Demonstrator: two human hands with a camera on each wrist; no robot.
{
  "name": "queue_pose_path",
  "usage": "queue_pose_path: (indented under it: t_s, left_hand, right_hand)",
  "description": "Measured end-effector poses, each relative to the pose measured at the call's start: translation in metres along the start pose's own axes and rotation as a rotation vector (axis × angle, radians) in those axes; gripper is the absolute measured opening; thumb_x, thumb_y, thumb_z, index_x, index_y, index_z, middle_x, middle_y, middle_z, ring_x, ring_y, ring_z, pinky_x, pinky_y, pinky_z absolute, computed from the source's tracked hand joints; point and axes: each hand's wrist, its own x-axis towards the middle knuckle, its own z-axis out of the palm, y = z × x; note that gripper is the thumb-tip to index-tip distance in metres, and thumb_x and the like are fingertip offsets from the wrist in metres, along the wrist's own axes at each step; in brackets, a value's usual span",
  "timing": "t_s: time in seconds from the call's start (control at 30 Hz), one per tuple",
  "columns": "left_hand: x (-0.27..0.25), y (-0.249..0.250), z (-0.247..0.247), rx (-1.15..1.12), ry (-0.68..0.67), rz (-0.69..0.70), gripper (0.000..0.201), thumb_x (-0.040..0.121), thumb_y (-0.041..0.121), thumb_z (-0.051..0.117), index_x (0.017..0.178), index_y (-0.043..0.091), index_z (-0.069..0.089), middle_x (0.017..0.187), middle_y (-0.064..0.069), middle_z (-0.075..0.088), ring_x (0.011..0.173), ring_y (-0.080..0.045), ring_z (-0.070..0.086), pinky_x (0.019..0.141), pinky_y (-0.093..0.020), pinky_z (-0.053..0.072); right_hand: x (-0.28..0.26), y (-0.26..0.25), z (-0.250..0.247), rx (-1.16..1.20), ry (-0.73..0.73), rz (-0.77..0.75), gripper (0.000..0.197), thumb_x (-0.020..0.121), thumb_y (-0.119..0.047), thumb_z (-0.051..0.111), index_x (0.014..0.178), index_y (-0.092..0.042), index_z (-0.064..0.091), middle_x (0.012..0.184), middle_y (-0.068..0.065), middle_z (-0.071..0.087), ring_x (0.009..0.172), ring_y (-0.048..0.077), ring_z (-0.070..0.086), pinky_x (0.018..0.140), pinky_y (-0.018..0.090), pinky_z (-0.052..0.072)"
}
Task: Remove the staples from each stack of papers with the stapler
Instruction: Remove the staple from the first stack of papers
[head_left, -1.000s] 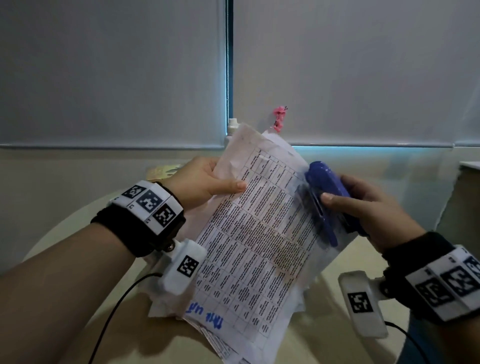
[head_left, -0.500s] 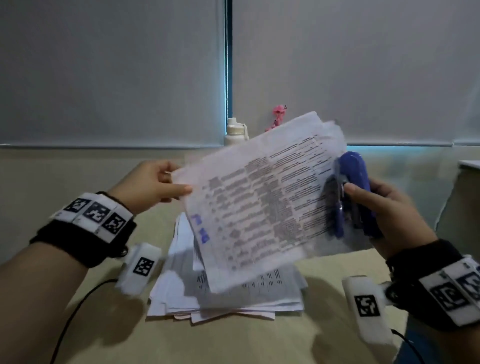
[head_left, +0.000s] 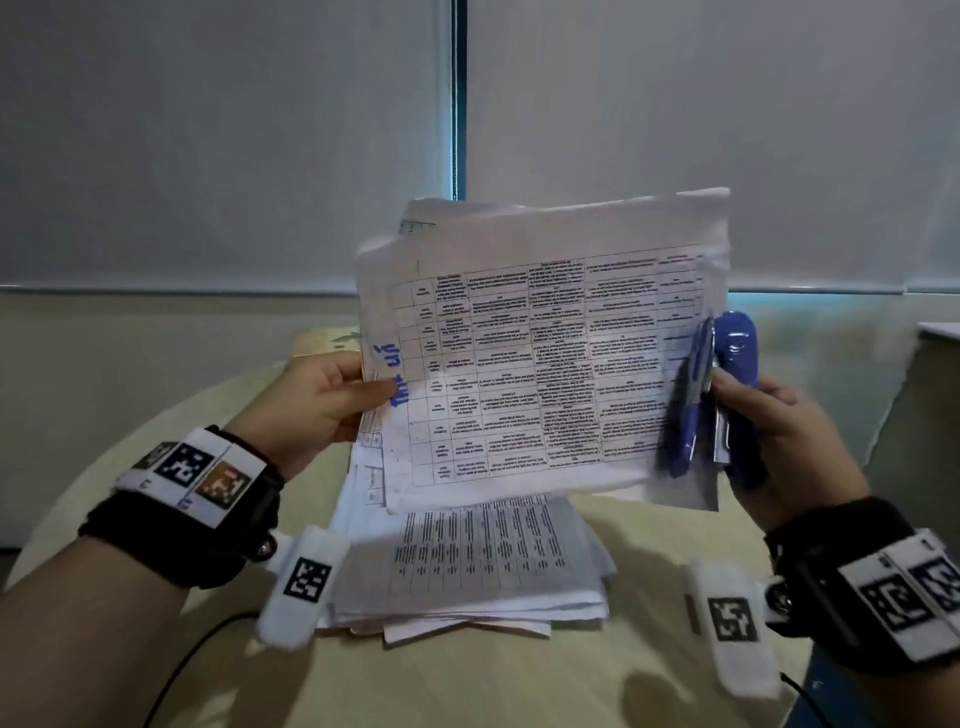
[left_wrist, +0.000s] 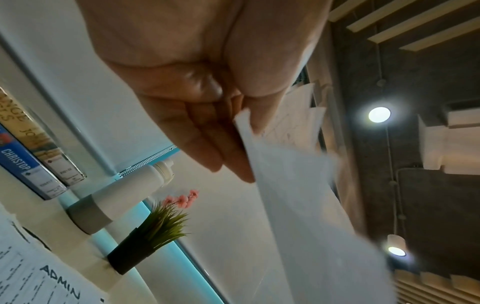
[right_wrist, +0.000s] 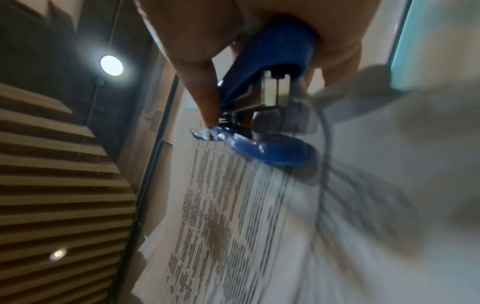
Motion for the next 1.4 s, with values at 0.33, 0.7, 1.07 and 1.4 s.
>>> queue_pose_path:
  t_s: [0.33,0.7,1.07,1.4]
  left_hand:
    - [0.000,-0.005,-0.005,0.067,0.037,0.003,0.033,0.088,0.023,0.061,0.105,-0.005,0.065,0.113,-0.035,0.062,0.096,-0.031,0.056,0.097,-0.060,0.042]
    - [-0.014,-0.016,-0.007,-0.063,-0.165,-0.132,0.076,0.037,0.044,0.093,0.102,0.015,0.066,0.095,-0.012,0.075,0.070,-0.019,0.073,0.055,-0.026,0.058]
    - [0.025,-0.012,-0.011,0.025,0.217,0.007,0.017,0.098,0.007,0.047,0.106,0.015,0.059,0.081,-0.001,0.070,0.056,-0.003,0.067,0.048,-0.018,0.052]
    - [0.026,0.016,0.015,0.201,0.015,0.036,0.031,0.088,0.023,0.065,0.086,-0.007,0.061,0.074,-0.015,0.055,0.063,-0.021,0.046,0.059,-0.029,0.039]
  right_hand:
    - [0.000,0.011,-0.006,-0.130,-0.027,0.049,0.071,0.041,-0.051,0.087,0.098,-0.012,0.071,0.096,0.020,0.066,0.083,0.036,0.056,0.067,0.039,0.045]
    - [0.001,0.019,0.003,0.047,0.137,0.048,0.024,0.084,-0.015,0.059,0.105,-0.003,0.062,0.088,0.008,0.073,0.083,0.023,0.068,0.065,0.027,0.056]
    - [-0.007,0.024,-0.020,-0.248,-0.013,0.261,0.102,0.017,-0.054,0.089,0.100,-0.001,0.061,0.080,0.014,0.066,0.068,0.026,0.064,0.063,0.039,0.053]
    - [-0.011,0.016,-0.024,-0.265,-0.145,0.245,0.028,0.078,-0.003,0.061,0.105,0.003,0.058,0.045,-0.006,0.042,0.038,0.007,0.031,0.036,0.018,0.024]
